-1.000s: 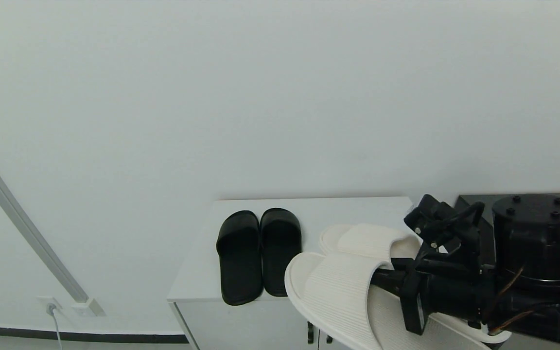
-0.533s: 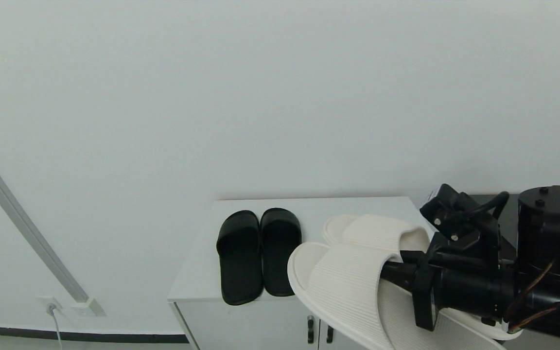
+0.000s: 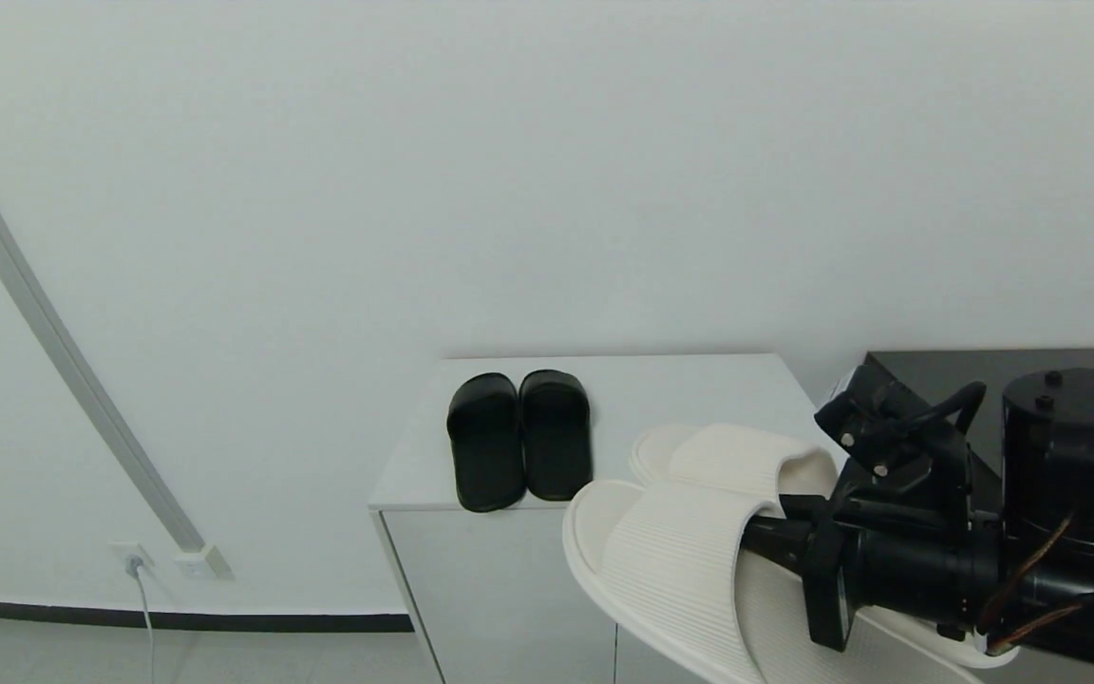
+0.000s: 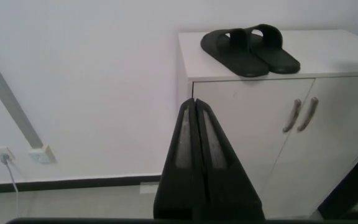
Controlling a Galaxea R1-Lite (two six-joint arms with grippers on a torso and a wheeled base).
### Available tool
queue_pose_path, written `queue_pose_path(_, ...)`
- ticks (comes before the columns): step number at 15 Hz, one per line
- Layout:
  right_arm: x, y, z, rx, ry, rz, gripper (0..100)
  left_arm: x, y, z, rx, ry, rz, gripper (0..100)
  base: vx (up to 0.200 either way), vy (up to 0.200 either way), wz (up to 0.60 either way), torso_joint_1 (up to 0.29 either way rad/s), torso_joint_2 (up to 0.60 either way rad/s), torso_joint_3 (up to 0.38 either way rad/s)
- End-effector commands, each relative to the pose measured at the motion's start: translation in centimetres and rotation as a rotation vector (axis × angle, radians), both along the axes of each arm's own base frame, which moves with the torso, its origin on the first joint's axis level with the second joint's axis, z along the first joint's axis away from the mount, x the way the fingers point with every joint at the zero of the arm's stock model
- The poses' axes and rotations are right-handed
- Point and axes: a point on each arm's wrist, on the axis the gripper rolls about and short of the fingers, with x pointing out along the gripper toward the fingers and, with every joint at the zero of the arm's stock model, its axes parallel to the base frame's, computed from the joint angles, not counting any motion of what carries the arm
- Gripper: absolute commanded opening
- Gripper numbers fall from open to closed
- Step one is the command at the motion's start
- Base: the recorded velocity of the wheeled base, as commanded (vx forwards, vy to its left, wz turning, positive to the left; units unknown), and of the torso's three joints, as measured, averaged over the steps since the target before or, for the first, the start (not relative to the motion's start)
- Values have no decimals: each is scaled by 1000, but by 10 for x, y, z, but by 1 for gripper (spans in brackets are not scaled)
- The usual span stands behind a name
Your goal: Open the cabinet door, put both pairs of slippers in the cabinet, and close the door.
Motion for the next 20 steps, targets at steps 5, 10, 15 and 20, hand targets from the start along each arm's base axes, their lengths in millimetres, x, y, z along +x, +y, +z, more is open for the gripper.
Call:
queue_pose_path(5,1,1,-6,-11,14,6,0,0,0,0,0,1,-1,0,0,0,0,0,0,0)
queue_pose_path(10,-1,-1,-10,-25,26,4,0,0,0,0,1,1,1,0,0,0,0,0,0,0)
queue_pose_path(15,-4,1,-13,-36,33,17,0,0,0,0,1,1,1,0,0,0,0,0,0,0)
queue_pose_path(20,-4,2,-17,-45,40,17,0,0,0,0,0,1,-2,0,0,0,0,-137,318,168)
